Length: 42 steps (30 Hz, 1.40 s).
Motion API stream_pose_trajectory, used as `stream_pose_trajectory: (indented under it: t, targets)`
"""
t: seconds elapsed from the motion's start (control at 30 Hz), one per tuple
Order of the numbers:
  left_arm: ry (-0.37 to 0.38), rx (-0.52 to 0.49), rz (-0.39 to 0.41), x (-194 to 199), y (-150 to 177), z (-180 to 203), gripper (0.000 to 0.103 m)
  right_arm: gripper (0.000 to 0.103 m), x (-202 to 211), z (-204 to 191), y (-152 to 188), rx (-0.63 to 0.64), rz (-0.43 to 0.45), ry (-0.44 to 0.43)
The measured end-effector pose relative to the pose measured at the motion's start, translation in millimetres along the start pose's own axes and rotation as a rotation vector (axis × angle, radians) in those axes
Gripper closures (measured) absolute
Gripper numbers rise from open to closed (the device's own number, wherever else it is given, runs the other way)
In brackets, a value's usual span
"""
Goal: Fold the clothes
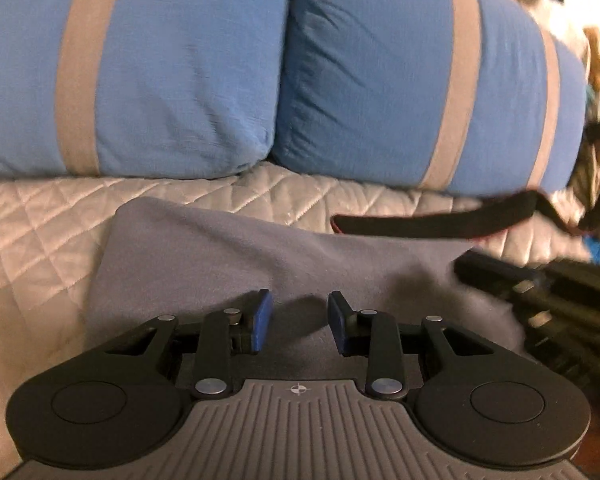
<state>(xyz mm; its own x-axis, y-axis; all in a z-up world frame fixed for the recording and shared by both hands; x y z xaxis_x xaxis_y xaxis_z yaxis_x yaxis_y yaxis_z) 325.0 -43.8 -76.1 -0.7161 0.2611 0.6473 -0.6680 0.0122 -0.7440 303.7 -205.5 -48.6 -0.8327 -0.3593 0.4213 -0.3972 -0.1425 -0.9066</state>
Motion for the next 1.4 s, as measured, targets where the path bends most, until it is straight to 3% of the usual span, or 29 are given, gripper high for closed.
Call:
stream_pose_trajectory:
  t: [0.07, 0.1, 0.2, 0.3, 0.4, 0.6, 0.7, 0.83, 0.97, 1.2, 1.4]
  targets:
    - [0.010, 0.037, 0.007, 3, -1, -8, 0.073, 0.086, -15, -4, 3, 0.011, -0.041, 0.021]
    - [0.013, 0.050, 0.012, 3, -1, -12, 0.073, 0.080, -22, -6, 5, 0.016, -0.063, 0.032]
    - [0.014, 0.115, 0.025, 3, -3, -25, 0.079, 0.084, -27, 0, 13, 0.011, -0.100, 0.085]
    - [0.001, 0.203, 0.016, -3, -6, -38, 0.092, 0.087, -22, 15, 16, -0.014, -0.106, 0.150]
    - [-0.021, 0.254, 0.010, -5, -8, -49, 0.098, 0.087, -12, 35, 21, -0.079, -0.100, 0.154]
    - [-0.203, 0.303, 0.004, -1, -8, -79, 0.098, 0.087, 8, 57, 27, -0.142, -0.071, 0.207]
    - [-0.190, 0.339, -0.007, 5, -7, -91, 0.098, 0.086, 14, 72, 32, -0.178, -0.076, 0.258]
    - [-0.233, 0.304, 0.006, 20, -13, -96, 0.098, 0.095, 27, 95, 37, -0.255, -0.078, 0.274]
    - [-0.215, 0.305, -0.002, 33, -16, -102, 0.098, 0.095, 44, 97, 39, -0.283, -0.047, 0.234]
    - [-0.147, 0.258, -0.006, 57, -12, -92, 0.098, 0.087, 64, 64, 48, -0.212, -0.032, 0.184]
    - [-0.082, 0.153, -0.050, 75, 6, -71, 0.097, 0.088, 77, 32, 60, -0.128, -0.053, 0.132]
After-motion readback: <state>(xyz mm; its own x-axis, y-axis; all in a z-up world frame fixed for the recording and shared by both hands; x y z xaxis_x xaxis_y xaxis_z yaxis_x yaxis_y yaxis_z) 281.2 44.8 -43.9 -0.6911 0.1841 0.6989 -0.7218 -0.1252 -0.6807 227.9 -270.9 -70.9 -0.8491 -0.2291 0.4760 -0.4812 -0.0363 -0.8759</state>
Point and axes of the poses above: each gripper's, at about its wrist camera, not at the fingertips, and x roughly against the way its jaws point, z to its right, y to its underside, the point moved 2 cm from there along -x, roughly the way its jaws point, and after that the axes turned 3 degrees about z, right-handed, at the moved point
